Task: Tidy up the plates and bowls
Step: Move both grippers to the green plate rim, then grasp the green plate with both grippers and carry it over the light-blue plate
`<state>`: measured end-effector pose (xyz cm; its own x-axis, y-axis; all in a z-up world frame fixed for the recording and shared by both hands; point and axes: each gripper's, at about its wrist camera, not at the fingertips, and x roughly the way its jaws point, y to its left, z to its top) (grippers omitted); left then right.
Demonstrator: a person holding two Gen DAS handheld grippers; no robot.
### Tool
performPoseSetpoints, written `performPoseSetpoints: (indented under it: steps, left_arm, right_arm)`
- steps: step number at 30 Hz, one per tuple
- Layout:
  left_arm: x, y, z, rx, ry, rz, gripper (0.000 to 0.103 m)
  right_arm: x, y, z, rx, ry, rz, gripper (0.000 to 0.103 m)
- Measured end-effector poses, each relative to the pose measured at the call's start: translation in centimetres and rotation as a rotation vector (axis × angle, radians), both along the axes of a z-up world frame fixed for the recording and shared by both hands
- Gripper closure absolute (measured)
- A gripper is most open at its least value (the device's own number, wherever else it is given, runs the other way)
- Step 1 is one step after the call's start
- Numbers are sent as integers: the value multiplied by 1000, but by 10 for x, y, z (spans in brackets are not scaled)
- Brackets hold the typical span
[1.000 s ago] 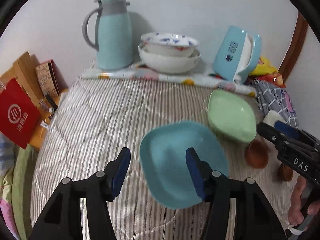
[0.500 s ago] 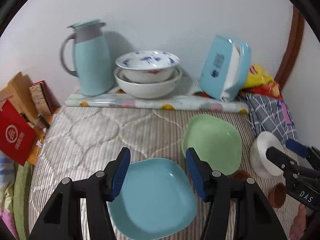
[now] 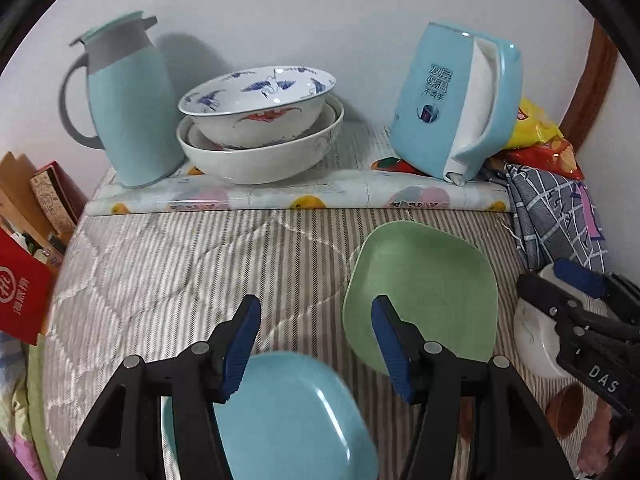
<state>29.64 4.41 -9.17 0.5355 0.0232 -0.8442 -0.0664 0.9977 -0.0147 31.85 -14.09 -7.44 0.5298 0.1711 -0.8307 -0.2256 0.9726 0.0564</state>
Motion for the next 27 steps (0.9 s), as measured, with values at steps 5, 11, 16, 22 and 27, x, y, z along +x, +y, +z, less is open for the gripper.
performPoseSetpoints:
  steps: [5, 11, 16, 22, 27]
  left_arm:
    - [21, -8, -13, -1, 23, -33, 47]
    - [36, -11, -31, -33, 54, -42, 47]
    - [45, -14, -43, -44, 77, -48, 47]
    - [54, -17, -57, -47, 117, -55, 62]
    - [58, -18, -67, -53, 140, -61, 76]
  right_arm:
    - [25, 3, -19, 3, 47, 0, 50]
    - [42, 10, -39, -26, 87, 8, 57]
    - [53, 13, -54, -40, 119, 8, 61]
    - [63, 17, -67, -51, 154, 10, 69]
    - [64, 22, -71, -90, 149, 6, 73]
